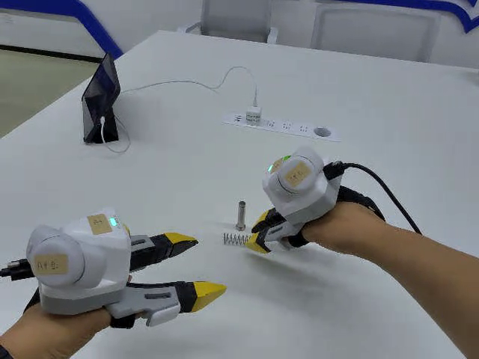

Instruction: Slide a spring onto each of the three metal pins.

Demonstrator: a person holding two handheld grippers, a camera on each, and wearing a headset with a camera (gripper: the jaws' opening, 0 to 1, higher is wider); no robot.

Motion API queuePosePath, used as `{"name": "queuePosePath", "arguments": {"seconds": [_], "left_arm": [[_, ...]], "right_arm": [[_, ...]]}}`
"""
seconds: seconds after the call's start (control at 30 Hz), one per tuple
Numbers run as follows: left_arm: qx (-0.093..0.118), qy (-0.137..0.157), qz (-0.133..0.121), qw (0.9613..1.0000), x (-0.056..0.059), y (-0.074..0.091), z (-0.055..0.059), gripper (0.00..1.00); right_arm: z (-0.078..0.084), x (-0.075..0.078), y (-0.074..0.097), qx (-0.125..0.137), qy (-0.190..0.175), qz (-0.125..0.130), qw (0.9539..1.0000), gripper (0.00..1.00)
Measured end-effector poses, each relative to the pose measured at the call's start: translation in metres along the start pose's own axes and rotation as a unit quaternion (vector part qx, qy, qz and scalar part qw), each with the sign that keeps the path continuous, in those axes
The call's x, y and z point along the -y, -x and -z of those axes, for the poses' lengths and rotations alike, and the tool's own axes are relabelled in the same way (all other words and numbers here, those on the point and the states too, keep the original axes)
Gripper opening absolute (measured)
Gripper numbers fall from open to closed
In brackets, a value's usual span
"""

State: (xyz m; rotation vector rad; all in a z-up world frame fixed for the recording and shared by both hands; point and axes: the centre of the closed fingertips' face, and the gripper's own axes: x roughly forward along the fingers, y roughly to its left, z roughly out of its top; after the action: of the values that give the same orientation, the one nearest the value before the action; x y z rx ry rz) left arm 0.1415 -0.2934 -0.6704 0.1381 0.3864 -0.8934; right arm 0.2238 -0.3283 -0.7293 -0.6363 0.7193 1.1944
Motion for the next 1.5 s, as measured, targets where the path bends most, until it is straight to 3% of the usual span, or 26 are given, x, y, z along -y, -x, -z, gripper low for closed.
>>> {"name": "queuePosePath", "arguments": {"seconds": [0.67, 0.8, 1.13, 1.5], "left_arm": [[-0.002, 0.007, -0.009, 0.9999, -0.002, 0.004, 0.003, 0.49], [-0.002, 0.006, -0.009, 0.9999, -0.001, 0.004, 0.003, 0.49], [0.000, -0.011, 0.005, 0.9999, 0.001, -0.002, -0.006, 0.48], [-0.005, -0.053, 0.053, 0.9972, 0.026, -0.018, -0.014, 0.46]], "right_arm": [[0.007, -0.006, -0.009, -0.021, -0.022, -0.027, 0.9992, 0.12], [0.007, -0.007, -0.008, -0.024, -0.015, -0.022, 0.9993, 0.12], [0.003, -0.022, 0.020, -0.019, -0.001, -0.027, 0.9995, 0.12], [0.014, -0.056, 0.068, -0.029, 0.040, -0.037, 0.9981, 0.12]]}}
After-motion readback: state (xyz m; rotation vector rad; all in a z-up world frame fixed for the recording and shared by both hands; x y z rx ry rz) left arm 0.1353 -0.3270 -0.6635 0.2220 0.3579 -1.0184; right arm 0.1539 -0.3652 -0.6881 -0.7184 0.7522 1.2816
